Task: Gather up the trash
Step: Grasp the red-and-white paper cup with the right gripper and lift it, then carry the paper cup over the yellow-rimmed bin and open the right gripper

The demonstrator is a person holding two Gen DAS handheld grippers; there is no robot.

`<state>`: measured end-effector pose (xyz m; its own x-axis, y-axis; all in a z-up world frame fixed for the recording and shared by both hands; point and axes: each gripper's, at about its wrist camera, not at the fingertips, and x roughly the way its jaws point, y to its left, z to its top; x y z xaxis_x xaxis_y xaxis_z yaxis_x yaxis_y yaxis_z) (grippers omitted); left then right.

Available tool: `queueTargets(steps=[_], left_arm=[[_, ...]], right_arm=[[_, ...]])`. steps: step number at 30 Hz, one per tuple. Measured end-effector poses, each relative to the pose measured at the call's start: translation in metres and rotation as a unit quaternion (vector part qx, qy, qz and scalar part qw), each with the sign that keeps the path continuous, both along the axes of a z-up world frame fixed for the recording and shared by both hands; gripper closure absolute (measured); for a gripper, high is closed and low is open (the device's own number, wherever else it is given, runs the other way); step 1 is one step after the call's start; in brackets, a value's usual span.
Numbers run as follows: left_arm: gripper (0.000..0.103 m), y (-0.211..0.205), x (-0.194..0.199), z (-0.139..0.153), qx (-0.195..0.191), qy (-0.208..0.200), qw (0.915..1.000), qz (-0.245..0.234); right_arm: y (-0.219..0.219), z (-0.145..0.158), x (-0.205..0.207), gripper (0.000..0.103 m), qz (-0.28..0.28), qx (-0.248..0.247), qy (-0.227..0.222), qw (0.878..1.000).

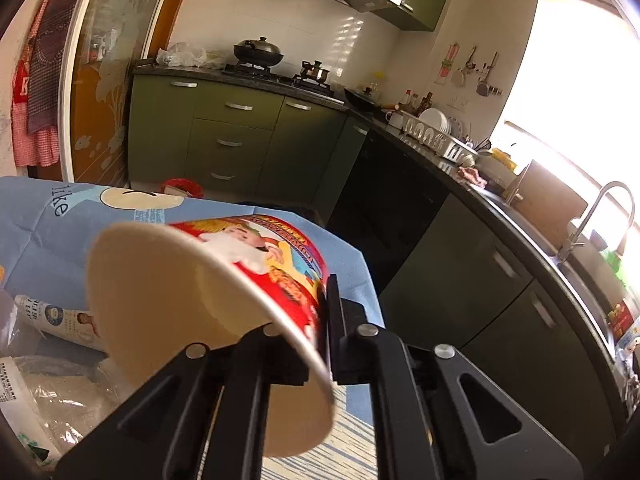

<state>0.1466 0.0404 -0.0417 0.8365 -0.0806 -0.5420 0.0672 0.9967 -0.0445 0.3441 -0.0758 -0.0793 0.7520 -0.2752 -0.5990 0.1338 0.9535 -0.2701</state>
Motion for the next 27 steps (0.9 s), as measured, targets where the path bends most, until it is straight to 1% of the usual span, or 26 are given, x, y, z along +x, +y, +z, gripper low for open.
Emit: queueTargets(steps=[3, 5, 6, 9, 11, 12, 15, 17, 20, 24, 27], left_arm=[[0.004, -0.002, 0.000, -0.001, 0.000, -0.001, 1.0000, -0.002], [0.004, -0.003, 0.001, 0.000, 0.003, -0.003, 1.0000, -0.004], [0.004, -0.003, 0.001, 0.001, 0.003, -0.003, 1.0000, -0.004], [0.004, -0.004, 0.002, 0.003, 0.003, -0.005, 1.0000, -0.008], [0.004, -0.005, 0.003, 0.004, 0.002, -0.007, 0.9999, -0.011], [0.004, -0.005, 0.003, 0.004, 0.001, -0.007, 0.9999, -0.012], [0.004, -0.010, 0.002, 0.006, -0.001, -0.011, 0.9997, -0.021], [0.004, -0.014, 0.002, 0.006, -0.001, -0.013, 0.9996, -0.026], [0.004, -0.021, 0.002, 0.006, 0.000, -0.013, 0.9993, -0.034], [0.004, -0.028, 0.002, 0.006, 0.001, -0.013, 0.9991, -0.039], [0.004, -0.035, 0.001, 0.008, 0.003, -0.014, 0.9990, -0.043]], right_arm=[[-0.022, 0.003, 0.009, 0.102, 0.004, 0.069, 0.029, 0.997], [-0.042, 0.008, 0.013, 0.101, 0.007, 0.128, 0.050, 0.991], [-0.052, 0.010, 0.014, 0.101, 0.009, 0.159, 0.062, 0.985], [-0.095, 0.020, 0.015, 0.101, 0.013, 0.258, 0.100, 0.961], [-0.122, 0.028, 0.009, 0.101, 0.006, 0.297, 0.115, 0.948], [-0.138, 0.033, 0.003, 0.101, 0.000, 0.307, 0.122, 0.944], [-0.181, 0.042, -0.019, 0.101, -0.031, 0.312, 0.146, 0.938], [-0.216, 0.044, -0.038, 0.101, -0.067, 0.307, 0.164, 0.935], [-0.271, 0.039, -0.071, 0.101, -0.130, 0.309, 0.188, 0.923], [-0.320, 0.010, -0.100, 0.100, -0.191, 0.307, 0.235, 0.902], [-0.333, -0.016, -0.104, 0.100, -0.209, 0.306, 0.266, 0.890]])
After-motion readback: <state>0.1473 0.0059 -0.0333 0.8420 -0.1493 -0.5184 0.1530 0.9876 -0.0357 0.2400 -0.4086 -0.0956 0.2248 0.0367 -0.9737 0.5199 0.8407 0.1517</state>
